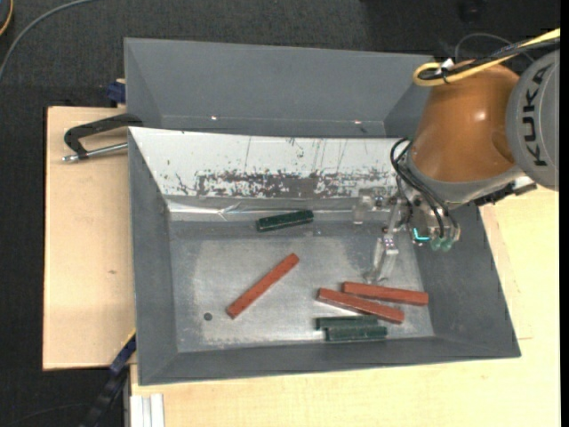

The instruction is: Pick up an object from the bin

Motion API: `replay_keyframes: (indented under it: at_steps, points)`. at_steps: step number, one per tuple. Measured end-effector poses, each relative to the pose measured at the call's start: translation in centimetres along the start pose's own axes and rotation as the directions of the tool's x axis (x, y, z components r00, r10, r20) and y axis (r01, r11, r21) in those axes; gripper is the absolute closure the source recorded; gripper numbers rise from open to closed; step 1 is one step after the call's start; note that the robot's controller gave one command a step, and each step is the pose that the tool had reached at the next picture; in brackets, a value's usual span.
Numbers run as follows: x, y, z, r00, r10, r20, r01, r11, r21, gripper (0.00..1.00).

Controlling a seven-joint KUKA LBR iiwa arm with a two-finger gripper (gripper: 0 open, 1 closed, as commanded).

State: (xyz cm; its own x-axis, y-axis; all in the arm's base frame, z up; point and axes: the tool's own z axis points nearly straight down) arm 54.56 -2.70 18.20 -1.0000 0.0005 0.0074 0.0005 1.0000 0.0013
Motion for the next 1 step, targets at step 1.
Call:
replay_keyframes:
  at_steps: [1]
  points:
    - [2.90, -2.45, 11.55, 1.000, -0.023, -0.001, 0.023, 1.000, 0.000, 0.00]
